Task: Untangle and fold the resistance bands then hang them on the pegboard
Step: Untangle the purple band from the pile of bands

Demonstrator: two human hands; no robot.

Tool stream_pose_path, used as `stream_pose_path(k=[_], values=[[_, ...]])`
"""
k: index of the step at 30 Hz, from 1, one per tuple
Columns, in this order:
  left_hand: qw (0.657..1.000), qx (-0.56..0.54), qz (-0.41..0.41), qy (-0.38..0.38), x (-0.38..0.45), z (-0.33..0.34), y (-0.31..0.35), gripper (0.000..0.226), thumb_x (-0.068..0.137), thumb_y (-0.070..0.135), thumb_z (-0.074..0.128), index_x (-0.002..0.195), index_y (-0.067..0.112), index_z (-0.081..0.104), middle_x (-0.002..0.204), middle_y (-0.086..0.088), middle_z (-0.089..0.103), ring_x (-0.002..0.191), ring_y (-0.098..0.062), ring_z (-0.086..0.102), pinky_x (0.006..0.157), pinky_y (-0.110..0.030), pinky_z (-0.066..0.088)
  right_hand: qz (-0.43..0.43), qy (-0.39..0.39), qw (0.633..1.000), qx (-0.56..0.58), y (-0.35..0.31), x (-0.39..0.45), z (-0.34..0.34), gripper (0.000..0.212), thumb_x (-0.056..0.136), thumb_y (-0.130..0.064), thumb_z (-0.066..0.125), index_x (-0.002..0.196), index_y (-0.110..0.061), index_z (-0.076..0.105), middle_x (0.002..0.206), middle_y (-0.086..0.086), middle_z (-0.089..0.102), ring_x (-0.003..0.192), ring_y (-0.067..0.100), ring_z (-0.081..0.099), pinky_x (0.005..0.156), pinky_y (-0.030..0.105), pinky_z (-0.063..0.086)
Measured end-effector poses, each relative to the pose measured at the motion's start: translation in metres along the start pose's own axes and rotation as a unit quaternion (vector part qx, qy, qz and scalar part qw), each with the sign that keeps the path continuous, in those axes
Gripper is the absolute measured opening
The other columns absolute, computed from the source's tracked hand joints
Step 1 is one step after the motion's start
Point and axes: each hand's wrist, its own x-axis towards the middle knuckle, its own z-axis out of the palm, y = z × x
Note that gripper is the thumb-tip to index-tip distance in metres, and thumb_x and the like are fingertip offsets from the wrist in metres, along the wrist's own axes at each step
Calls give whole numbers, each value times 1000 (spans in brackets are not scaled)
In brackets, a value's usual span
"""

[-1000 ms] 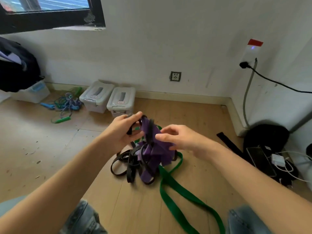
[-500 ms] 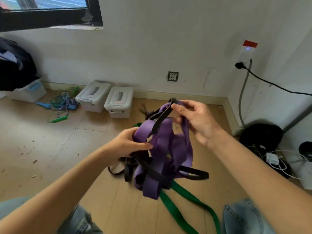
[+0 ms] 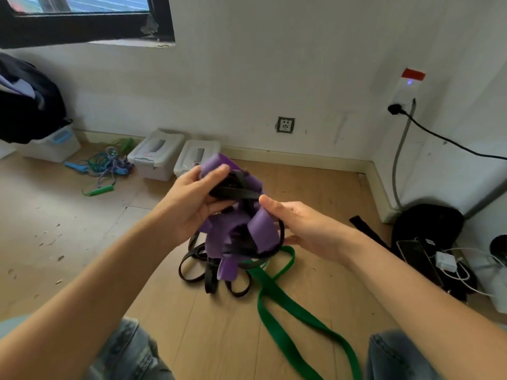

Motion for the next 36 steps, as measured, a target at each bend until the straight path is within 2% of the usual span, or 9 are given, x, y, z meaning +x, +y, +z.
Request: stream_pose_path(k=[7,13,19,23,26,29,32,34,36], values=[[910,410,38,-49,-5,21,-26,49,83,-13,49,127,10,45,125,-7,56,110,-18,57,95,-32,48,43,212,942,256,12,18,14,10,84,7,54,81,-1,60,79,16,60,72,24,58,69,34,50],[930,252,-225,-144,-12,16,-21,63,67,40,71,121,11,54,113,-10,65,102,-25,65,86,-35,54,-19,176,884,433,6,13,1,21,85,1,57,104,-5,57,99,15,65,88,27,62,72,40,55],[981,116,-148,-55,0,22,-33,39,86,27,60,119,8,53,113,-12,64,88,-27,69,76,-31,58,-65,64,962,256,1,4,13,14,79,-21,64,91,-14,64,86,4,70,78,15,66,84,40,53],[978,180,-99,22,2,10,-34,7,87,4,57,81,6,58,88,-12,64,75,-19,67,63,-19,57,-94,178,978,44,-7,2,-4,16,89,-14,59,102,-9,64,110,11,68,94,18,64,87,32,54],[977,171,-104,69,9,-6,-26,4,90,4,52,91,5,57,97,-15,59,78,-18,62,68,-22,55,-93,164,981,56,-12,-4,-18,18,92,-17,53,96,-3,62,92,9,70,81,20,68,79,32,56],[867,478,-93,104,19,-21,-39,55,84,22,60,131,7,35,127,-19,46,104,-27,53,86,-35,47,-108,125,986,-4,-16,-11,-16,28,91,-24,55,84,2,60,71,13,64,62,18,65,71,32,55],[729,677,-79,-61,16,-19,-71,101,73,43,71,147,24,6,155,-14,3,141,-35,9,114,-49,15,-159,47,983,-82,-15,-13,-2,41,83,-25,61,89,15,55,79,32,57,67,24,56,69,33,48],[671,719,12,-178,13,-17,-86,83,75,45,68,143,27,25,154,-5,17,143,-24,6,116,-50,4,-195,-20,979,-63,-17,-16,4,37,76,-25,61,84,12,57,75,30,56,68,25,54,69,31,46],[724,652,27,-222,10,-17,-91,45,81,32,66,123,27,50,131,0,52,131,-24,37,109,-43,29,-226,-39,973,38,-22,-18,-1,21,72,-22,60,76,-1,64,66,7,61,63,11,57,63,18,47]])
